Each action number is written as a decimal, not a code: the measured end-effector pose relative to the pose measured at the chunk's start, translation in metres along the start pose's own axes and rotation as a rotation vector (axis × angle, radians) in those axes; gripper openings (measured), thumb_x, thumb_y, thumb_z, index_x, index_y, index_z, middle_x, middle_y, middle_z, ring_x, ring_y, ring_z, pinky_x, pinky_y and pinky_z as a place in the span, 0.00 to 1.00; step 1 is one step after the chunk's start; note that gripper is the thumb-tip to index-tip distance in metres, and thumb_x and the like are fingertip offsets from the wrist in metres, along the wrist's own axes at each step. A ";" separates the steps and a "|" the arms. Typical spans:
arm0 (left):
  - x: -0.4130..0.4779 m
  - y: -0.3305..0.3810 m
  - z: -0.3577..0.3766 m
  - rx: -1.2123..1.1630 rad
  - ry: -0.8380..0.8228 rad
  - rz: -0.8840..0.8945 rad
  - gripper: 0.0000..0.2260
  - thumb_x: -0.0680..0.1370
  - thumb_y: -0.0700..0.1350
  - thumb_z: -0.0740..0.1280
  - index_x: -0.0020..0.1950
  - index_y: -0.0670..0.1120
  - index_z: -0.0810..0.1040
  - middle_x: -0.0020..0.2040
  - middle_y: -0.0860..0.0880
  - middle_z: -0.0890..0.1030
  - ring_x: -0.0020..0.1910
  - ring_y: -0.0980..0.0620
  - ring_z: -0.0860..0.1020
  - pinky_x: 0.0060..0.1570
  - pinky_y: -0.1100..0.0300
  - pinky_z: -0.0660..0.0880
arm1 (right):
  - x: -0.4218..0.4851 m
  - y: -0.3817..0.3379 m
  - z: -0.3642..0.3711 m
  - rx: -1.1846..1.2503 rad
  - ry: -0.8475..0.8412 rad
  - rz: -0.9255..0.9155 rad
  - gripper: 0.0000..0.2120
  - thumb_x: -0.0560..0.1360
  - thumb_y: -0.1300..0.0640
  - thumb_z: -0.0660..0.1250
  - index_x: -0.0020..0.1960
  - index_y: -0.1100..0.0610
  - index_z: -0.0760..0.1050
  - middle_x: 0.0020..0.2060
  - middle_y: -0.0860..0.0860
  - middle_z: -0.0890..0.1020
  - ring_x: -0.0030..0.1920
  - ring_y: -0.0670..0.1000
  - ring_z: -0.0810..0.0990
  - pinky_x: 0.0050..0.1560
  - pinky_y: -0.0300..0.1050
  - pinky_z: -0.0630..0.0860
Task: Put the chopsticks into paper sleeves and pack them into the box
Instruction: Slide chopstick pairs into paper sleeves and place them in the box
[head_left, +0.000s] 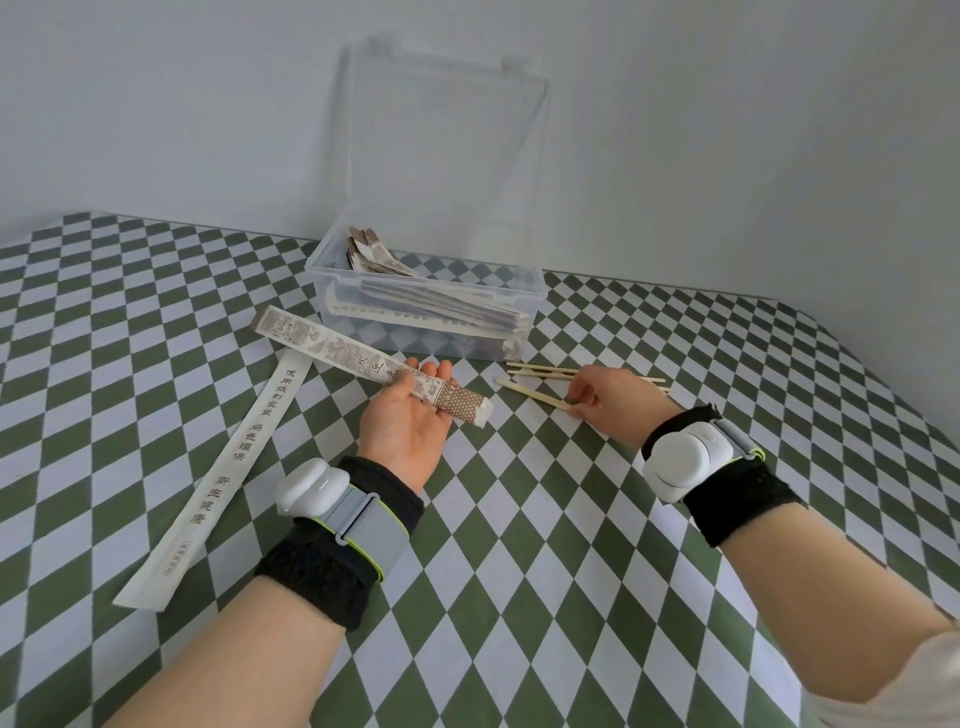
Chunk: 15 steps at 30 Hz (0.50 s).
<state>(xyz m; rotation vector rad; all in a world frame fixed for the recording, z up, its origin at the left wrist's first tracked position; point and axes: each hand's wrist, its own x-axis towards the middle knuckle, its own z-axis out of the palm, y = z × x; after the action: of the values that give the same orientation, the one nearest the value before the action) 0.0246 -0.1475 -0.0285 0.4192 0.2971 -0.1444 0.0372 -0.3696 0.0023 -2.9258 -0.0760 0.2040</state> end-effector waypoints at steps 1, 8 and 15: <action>-0.001 0.000 0.000 -0.001 0.000 0.004 0.07 0.82 0.41 0.54 0.51 0.43 0.71 0.46 0.45 0.76 0.51 0.47 0.78 0.52 0.49 0.72 | -0.001 -0.001 0.000 0.006 -0.017 0.011 0.06 0.76 0.55 0.64 0.53 0.53 0.74 0.49 0.50 0.78 0.48 0.50 0.75 0.50 0.41 0.73; -0.001 0.000 0.001 0.011 0.021 0.019 0.06 0.82 0.41 0.54 0.52 0.43 0.71 0.49 0.44 0.75 0.52 0.47 0.77 0.62 0.47 0.69 | -0.016 -0.015 0.003 -0.011 -0.071 -0.015 0.08 0.78 0.57 0.60 0.55 0.55 0.73 0.51 0.51 0.77 0.49 0.51 0.74 0.51 0.40 0.71; -0.001 0.001 0.001 0.019 0.022 0.029 0.09 0.83 0.41 0.54 0.61 0.42 0.67 0.49 0.44 0.75 0.51 0.47 0.77 0.58 0.48 0.70 | -0.027 -0.032 0.011 -0.103 -0.068 0.024 0.08 0.79 0.58 0.57 0.56 0.58 0.71 0.50 0.55 0.77 0.48 0.53 0.74 0.47 0.42 0.72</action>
<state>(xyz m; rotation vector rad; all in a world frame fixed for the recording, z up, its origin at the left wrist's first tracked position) 0.0239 -0.1470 -0.0265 0.4441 0.3117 -0.1140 0.0081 -0.3378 0.0014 -3.0231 -0.0631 0.3131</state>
